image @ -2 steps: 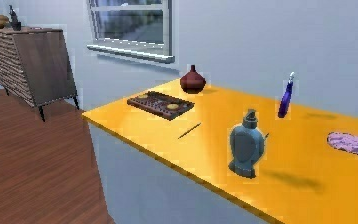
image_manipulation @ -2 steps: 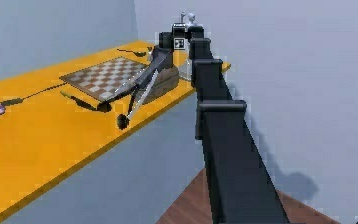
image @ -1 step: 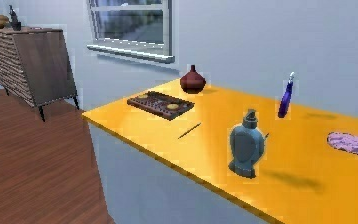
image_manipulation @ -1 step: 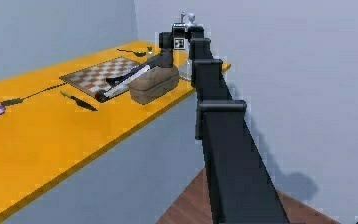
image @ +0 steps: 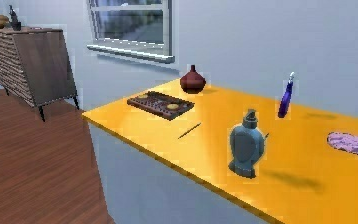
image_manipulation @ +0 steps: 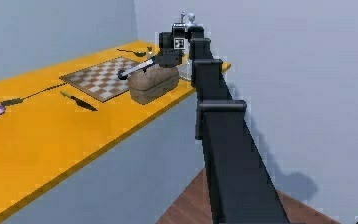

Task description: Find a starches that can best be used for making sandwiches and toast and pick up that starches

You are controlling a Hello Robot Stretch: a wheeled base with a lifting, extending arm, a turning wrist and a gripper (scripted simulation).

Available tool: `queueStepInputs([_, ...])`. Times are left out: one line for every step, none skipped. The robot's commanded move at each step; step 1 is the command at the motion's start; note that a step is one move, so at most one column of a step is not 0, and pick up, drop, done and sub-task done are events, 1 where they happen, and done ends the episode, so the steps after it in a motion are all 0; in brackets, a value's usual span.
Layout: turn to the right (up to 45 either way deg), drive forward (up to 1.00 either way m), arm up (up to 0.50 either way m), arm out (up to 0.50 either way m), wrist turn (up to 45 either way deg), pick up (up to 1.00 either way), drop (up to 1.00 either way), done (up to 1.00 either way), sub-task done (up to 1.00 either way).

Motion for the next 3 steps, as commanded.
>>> queueStepInputs([0.0,0.00,0.00,0.00,6.0,0.00,0.00,0.00,0.00])
queueStepInputs([0.0,0.00,-0.08,0.00,0.0,0.00,0.00,0.00,0.00])
queueStepInputs([0.0,0.00,0.00,0.00,0.0,1.00,0.00,0.00,0.00])
